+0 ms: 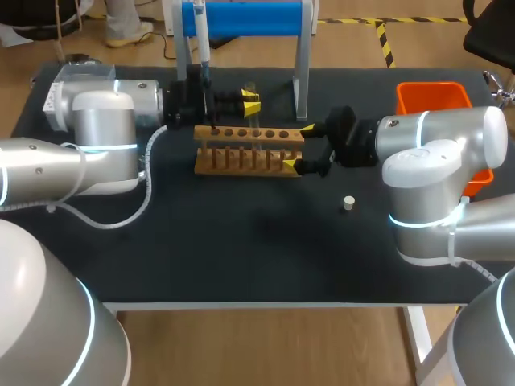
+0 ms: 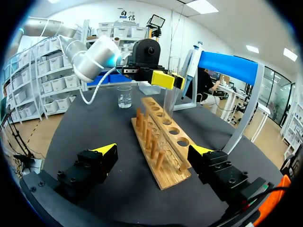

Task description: Invert the test tube, pick up the pipette, mount the tip to pipette, aspirate from beaker and dispense into the tube, eject the tip, return the pipette, and cap with the stopper.

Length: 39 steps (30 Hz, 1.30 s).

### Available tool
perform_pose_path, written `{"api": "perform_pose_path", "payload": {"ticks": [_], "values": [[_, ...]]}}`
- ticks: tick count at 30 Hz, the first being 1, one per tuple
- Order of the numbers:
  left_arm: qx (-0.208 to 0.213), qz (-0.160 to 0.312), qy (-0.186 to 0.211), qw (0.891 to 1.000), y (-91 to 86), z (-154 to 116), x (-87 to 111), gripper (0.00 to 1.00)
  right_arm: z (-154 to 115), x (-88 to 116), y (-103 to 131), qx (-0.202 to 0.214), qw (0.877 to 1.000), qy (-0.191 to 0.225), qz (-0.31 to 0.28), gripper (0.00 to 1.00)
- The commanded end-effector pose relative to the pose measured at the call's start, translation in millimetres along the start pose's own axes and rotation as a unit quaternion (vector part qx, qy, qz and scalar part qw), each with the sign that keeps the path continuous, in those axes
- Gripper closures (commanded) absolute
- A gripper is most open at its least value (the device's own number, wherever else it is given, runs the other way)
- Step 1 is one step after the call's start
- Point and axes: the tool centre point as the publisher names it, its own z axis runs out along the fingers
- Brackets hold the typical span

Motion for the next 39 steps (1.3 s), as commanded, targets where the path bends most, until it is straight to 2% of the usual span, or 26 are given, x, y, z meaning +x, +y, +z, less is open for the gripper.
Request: {"api": "perform_pose_path", "payload": {"ticks": [1, 39], "values": [[0.0, -0.001, 0.0, 1.0, 3.7, 0.5, -1.9, 1.0, -0.7, -0.6, 0.2, 0.001, 1.0, 0.001, 0.0, 0.0], [-0.03, 0.013, 0.018, 0.999, -2.4, 4.3, -6.3, 1.0, -0.7, -0.6, 0.2, 0.001, 1.0, 0.001, 0.0, 0.0]]}}
